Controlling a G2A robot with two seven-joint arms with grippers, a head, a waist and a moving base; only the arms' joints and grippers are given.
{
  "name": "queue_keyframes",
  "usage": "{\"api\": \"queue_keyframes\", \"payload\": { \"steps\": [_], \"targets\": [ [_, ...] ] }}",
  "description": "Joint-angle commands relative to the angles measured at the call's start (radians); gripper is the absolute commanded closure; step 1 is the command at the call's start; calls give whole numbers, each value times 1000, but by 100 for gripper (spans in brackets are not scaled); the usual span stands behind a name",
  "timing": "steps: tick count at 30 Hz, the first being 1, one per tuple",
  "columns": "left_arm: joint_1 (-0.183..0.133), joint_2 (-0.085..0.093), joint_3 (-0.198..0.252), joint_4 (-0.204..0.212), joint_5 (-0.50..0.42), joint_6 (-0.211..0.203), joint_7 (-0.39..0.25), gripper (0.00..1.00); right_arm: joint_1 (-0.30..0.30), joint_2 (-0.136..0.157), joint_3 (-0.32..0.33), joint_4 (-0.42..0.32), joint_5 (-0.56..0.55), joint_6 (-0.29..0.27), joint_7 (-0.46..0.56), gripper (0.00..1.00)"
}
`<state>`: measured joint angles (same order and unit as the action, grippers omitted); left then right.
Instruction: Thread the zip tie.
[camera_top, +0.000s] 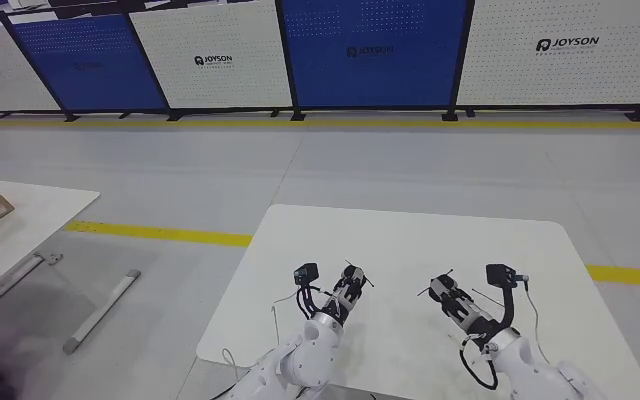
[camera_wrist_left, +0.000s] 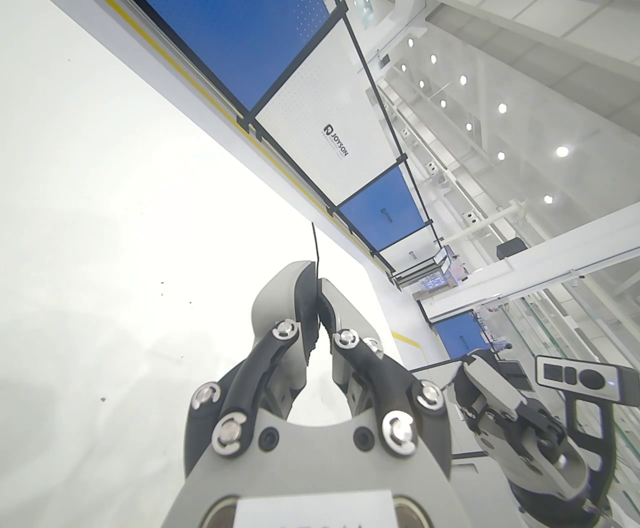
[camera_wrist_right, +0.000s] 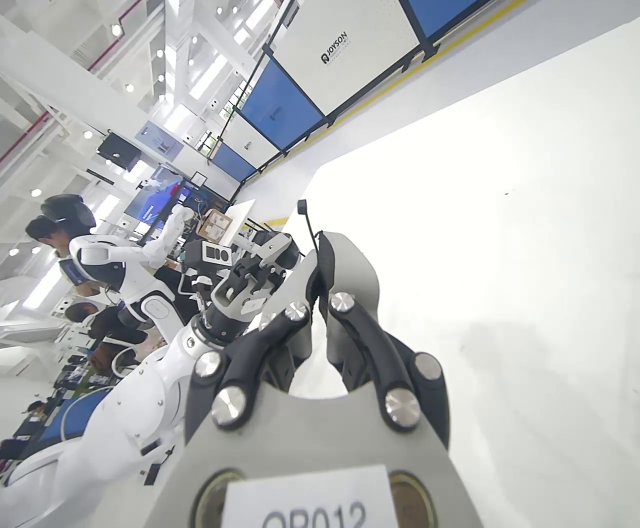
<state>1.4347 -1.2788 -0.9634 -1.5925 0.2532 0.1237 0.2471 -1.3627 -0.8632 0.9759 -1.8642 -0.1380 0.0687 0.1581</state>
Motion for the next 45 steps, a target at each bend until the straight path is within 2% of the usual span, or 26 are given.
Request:
{"api": "queue_keyframes", "payload": {
  "steps": [1, 7, 8, 10, 13, 15, 18, 35, 40, 42, 45],
  "targets": [
    [0, 0, 0, 0, 0, 0, 0, 100, 0, 0, 0, 0, 0, 0, 0, 100],
    [0, 0, 0, 0, 0, 0, 0, 100, -3, -1, 0, 0, 2, -7, -5, 100],
    [0, 0, 0, 0, 0, 0, 0, 100, -11, -3, 5, 5, -10, -29, -33, 100],
    [0, 0, 0, 0, 0, 0, 0, 100, -26, -5, 2, 14, -107, -75, -111, 100],
    [0, 0, 0, 0, 0, 0, 0, 100, -55, -19, -19, 46, -105, -146, -198, 100],
    [0, 0, 0, 0, 0, 0, 0, 100, -58, -33, -48, 69, -107, -155, -248, 100],
    [0, 0, 0, 0, 0, 0, 0, 100, -51, -53, -82, 89, -167, -132, -358, 100],
    [0, 0, 0, 0, -1, -1, -2, 100, -51, -53, -82, 89, -167, -132, -358, 100],
    [4, -4, 5, -5, -26, -19, -33, 100, -51, -53, -82, 89, -167, -132, -358, 100],
    [6, -6, 8, -5, -26, -44, -31, 100, -51, -53, -82, 89, -167, -132, -358, 100],
    [7, -6, 8, -4, -27, -50, -31, 100, -51, -53, -82, 89, -167, -132, -358, 100]
  ]
}}
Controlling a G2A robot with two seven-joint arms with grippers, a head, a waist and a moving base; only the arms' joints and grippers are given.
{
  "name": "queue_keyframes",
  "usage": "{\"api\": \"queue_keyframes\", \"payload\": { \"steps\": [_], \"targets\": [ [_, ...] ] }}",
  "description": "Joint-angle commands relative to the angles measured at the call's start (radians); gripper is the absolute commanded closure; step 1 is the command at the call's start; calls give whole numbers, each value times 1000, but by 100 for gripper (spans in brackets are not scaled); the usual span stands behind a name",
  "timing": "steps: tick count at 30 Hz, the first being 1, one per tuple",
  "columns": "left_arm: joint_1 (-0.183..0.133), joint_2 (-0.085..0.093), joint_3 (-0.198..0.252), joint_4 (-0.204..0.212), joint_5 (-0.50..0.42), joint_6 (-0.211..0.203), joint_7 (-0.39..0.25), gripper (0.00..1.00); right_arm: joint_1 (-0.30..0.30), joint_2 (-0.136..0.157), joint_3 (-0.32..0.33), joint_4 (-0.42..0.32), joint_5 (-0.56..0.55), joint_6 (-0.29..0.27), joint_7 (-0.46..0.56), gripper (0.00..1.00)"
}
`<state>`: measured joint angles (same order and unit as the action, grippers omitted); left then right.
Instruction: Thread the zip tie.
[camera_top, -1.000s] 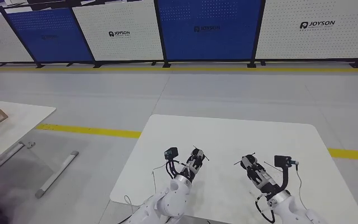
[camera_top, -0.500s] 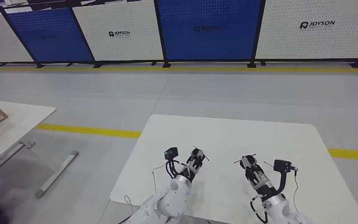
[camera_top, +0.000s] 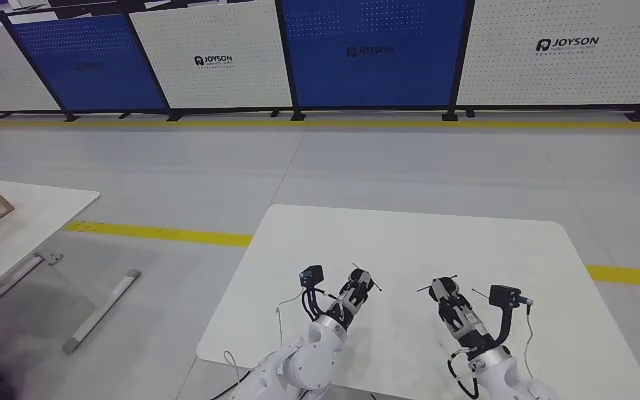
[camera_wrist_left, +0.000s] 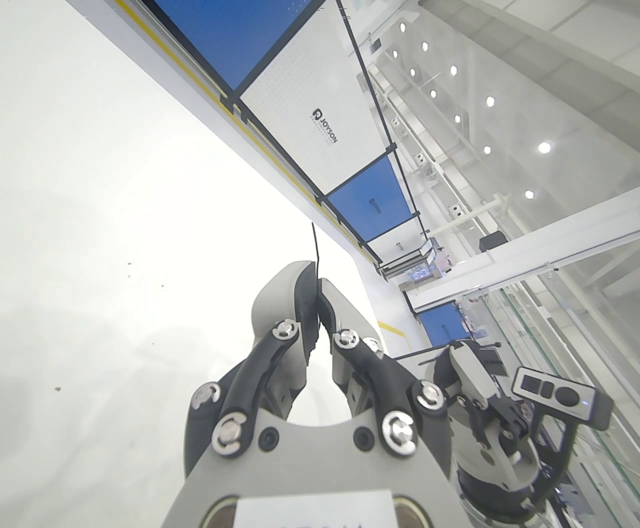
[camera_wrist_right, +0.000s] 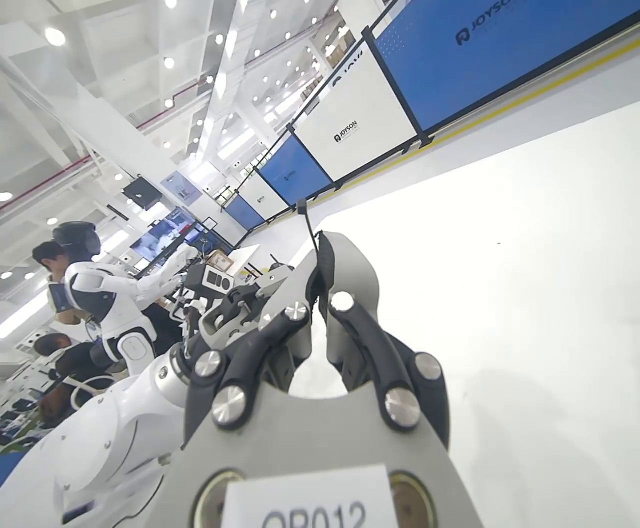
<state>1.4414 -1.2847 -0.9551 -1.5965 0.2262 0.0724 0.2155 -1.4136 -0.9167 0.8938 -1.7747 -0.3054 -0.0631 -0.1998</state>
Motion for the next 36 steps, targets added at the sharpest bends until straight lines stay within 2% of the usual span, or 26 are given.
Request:
{"api": "queue_keyframes", "payload": {
  "steps": [1, 3, 6, 9, 11, 26, 29, 34, 36],
  "targets": [
    [0, 0, 0, 0, 0, 1, 0, 100, -2, -1, 0, -2, 11, -5, -1, 100],
    [0, 0, 0, 0, 0, 1, 0, 100, -13, -7, 7, 1, 87, -52, -5, 100],
    [0, 0, 0, 0, 0, 1, 0, 100, -33, -17, 15, 17, 110, -68, -52, 100],
    [0, 0, 0, 0, 0, 1, 0, 100, -51, -29, 17, 33, 190, -144, -77, 100],
    [0, 0, 0, 0, 0, 1, 0, 100, -57, -38, 5, 49, 210, -155, -68, 100],
    [0, 0, 0, 0, 0, 1, 0, 100, -65, -49, -2, 51, 240, -157, -71, 100],
    [0, 0, 0, 0, 0, 1, 0, 100, -80, -65, -27, 59, 251, -179, -107, 100],
    [0, 0, 0, 0, 0, 1, 0, 100, -45, -108, -94, 130, 245, -183, -181, 100],
    [0, 0, 0, 0, 0, 1, 0, 100, -15, -127, -117, 165, 211, -123, -214, 100]
  ]
}}
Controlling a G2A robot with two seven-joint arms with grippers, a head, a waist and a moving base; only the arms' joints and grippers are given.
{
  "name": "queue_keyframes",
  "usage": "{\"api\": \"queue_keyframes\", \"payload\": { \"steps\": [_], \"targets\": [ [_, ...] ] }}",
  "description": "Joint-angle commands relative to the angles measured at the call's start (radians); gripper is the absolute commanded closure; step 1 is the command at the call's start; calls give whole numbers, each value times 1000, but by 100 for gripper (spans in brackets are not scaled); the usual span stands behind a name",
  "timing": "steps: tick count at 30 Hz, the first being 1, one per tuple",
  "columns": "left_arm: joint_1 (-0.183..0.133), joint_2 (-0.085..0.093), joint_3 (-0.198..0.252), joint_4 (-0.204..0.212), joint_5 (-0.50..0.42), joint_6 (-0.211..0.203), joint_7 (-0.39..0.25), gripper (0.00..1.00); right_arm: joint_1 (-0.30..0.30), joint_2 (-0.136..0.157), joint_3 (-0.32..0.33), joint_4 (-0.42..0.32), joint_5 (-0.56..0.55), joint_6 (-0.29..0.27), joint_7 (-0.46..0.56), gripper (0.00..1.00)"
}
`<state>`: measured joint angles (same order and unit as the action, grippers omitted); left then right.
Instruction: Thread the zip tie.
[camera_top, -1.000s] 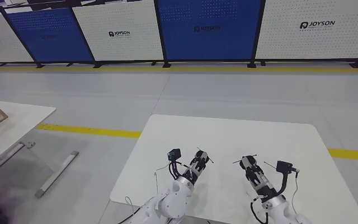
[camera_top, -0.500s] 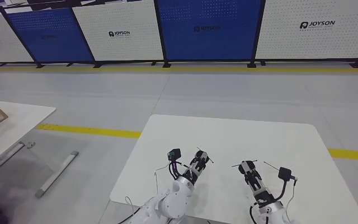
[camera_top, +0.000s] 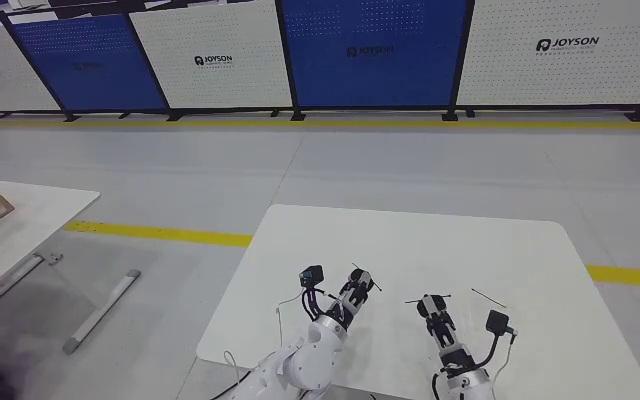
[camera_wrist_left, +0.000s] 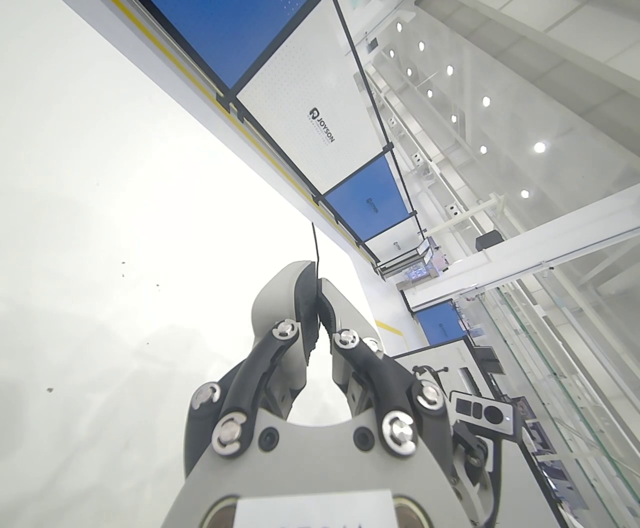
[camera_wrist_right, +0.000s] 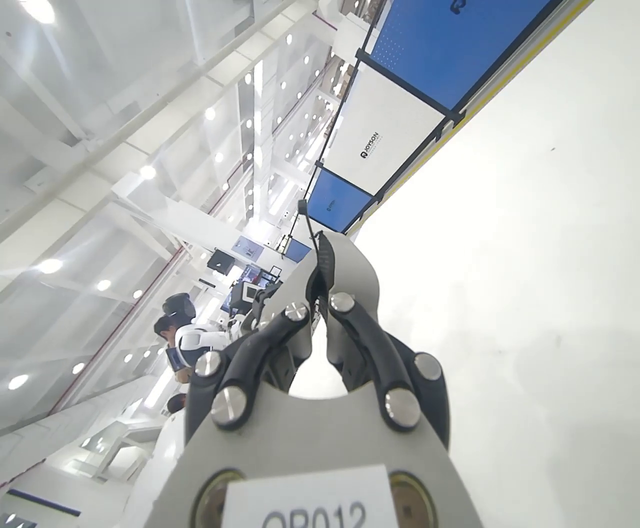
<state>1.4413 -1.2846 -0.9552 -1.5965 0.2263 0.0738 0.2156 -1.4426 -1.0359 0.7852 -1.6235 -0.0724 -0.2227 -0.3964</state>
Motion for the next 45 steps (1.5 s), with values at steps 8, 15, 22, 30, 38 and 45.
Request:
{"api": "queue_keyframes", "payload": {
  "steps": [8, 15, 22, 30, 38, 45],
  "targets": [
    [0, 0, 0, 0, 0, 0, 0, 100, 19, -13, -16, 15, -26, 47, -28, 100],
    [0, 0, 0, 0, 0, 0, 0, 100, 21, -24, -9, 20, 29, 22, 47, 100],
    [0, 0, 0, 0, 0, 0, 0, 100, 55, -51, -35, 48, 6, 67, 45, 100],
    [-4, -3, 0, 9, 13, 3, 22, 100, 55, -51, -35, 48, 6, 67, 45, 100],
    [-15, -8, 12, 32, 36, 9, 39, 100, 55, -51, -35, 48, 6, 67, 45, 100],
    [-15, -8, 12, 32, 36, 9, 39, 100, 55, -68, -12, 50, 92, 29, 48, 100]
  ]
}}
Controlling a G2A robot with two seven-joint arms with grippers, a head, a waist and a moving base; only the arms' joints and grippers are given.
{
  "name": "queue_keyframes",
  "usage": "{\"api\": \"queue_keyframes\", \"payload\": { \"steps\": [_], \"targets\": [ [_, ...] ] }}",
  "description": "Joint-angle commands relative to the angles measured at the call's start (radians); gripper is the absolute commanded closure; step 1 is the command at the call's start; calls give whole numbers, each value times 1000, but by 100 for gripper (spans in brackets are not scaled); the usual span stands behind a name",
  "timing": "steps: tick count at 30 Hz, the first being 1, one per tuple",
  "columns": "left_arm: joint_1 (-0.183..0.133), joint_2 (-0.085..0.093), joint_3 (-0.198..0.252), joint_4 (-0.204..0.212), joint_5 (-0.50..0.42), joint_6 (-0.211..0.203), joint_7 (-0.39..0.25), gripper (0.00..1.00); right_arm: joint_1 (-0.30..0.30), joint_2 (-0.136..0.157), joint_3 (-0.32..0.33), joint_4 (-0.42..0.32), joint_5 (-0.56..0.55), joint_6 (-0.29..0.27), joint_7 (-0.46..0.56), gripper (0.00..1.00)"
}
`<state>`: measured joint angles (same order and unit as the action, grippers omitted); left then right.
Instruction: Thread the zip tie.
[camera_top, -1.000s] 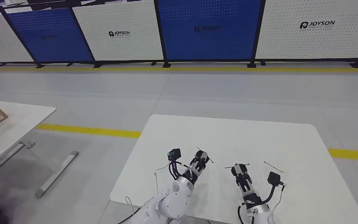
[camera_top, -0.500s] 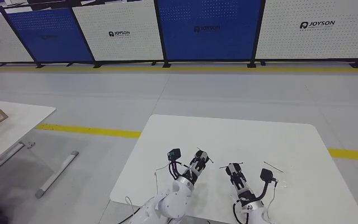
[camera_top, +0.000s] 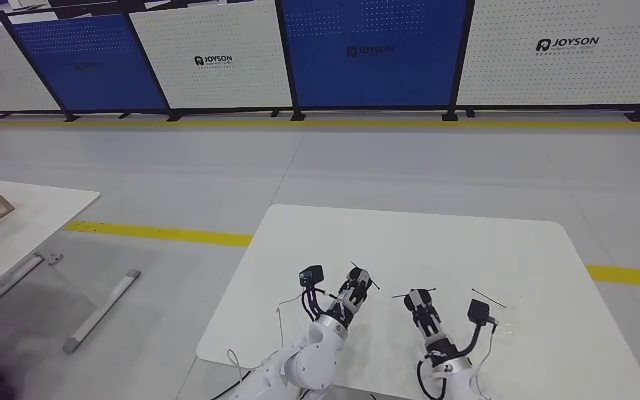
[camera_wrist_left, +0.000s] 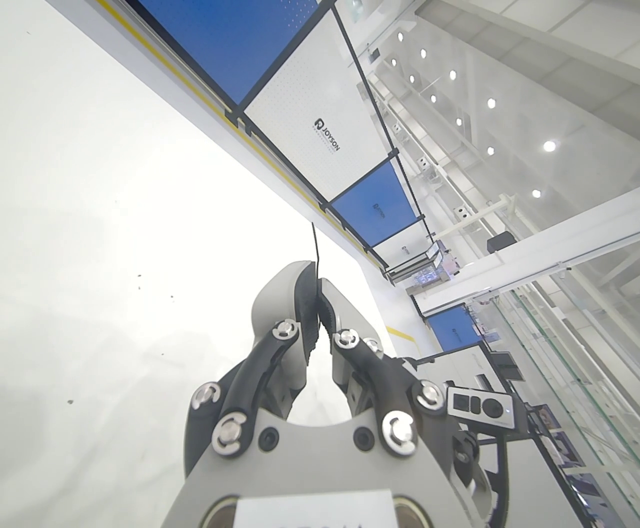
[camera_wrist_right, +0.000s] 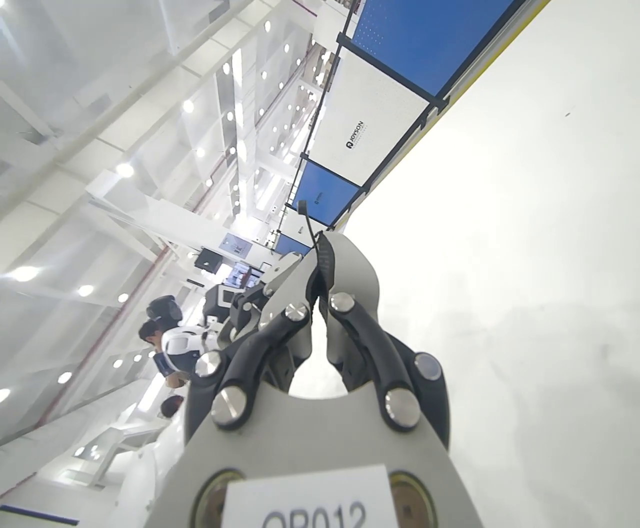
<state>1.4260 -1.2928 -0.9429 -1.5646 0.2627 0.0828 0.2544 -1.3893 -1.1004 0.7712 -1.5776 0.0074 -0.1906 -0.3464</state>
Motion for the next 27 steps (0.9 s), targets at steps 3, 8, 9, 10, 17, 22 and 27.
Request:
{"api": "queue_keyframes", "payload": {
  "steps": [3, 8, 9, 10, 17, 22, 27],
  "targets": [
    [0, 0, 0, 0, 0, 0, 0, 100, 18, -19, -9, 20, 38, 34, 19, 100],
    [0, 0, 0, 0, 0, 0, 0, 100, 27, -28, -15, 23, 49, 60, 23, 100],
    [0, 0, 0, 0, 0, 0, 0, 100, 27, -28, -15, 23, 49, 60, 23, 100],
    [0, 0, 0, 0, 0, 0, 0, 100, 27, -28, -15, 23, 49, 60, 23, 100],
    [0, 0, 0, 0, 0, 0, 0, 100, 19, -33, -8, 23, 48, 64, 27, 100],
    [0, 0, 0, 0, 0, 0, 0, 100, 36, -54, -25, 43, 51, 89, 57, 100],
    [0, 0, 0, 0, 0, 0, 0, 100, 36, -54, -25, 43, 51, 89, 57, 100]
  ]
}}
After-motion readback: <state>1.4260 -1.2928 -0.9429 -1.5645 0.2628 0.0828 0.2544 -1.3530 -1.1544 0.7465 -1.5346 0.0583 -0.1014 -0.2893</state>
